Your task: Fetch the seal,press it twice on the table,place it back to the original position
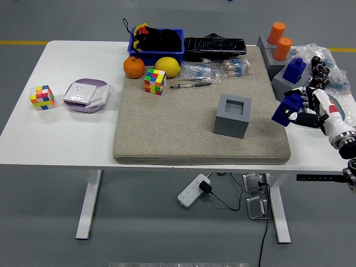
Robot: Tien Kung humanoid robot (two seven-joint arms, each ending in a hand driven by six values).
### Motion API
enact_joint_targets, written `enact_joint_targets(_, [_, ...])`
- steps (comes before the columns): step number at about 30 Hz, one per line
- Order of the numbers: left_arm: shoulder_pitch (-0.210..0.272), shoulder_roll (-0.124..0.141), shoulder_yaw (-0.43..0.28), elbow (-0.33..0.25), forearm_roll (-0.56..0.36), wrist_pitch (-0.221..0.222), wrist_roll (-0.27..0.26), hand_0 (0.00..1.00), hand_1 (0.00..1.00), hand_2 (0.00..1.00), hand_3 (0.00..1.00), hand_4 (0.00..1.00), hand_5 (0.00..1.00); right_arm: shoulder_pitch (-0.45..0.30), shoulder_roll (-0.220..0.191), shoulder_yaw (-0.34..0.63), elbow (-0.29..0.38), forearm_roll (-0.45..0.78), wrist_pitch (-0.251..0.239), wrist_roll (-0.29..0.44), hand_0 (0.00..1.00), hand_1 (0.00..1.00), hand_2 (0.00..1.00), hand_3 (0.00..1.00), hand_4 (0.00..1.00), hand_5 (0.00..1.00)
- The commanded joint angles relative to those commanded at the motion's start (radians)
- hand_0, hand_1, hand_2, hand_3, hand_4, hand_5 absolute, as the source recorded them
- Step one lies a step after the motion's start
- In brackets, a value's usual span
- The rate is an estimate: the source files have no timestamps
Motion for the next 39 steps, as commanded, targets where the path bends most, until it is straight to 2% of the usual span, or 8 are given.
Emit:
enact_joint_targets(27, [-0.006, -0.003, 0.009, 0.0, -0.002, -0.002, 0.0, 0.825, 0.795, 0.762, 0.815, 0.745, 0.306, 0.025, 0.063, -0.1, -0.111, 0.031, -0.004, 0.032, 0.585, 0.444, 0.441, 0.485, 0.612, 0.002])
enact_joint_targets(39, [-0.009, -0.004, 0.008, -0.001, -0.002, -0.002, 0.0, 0.825, 0.796, 0.763, 0.815, 0.746, 0.306, 0.039, 0.072, -0.158, -0.145, 0.046, -0.001, 0.034, 0.587, 0.445, 0.441, 0.483, 0.614, 0.002])
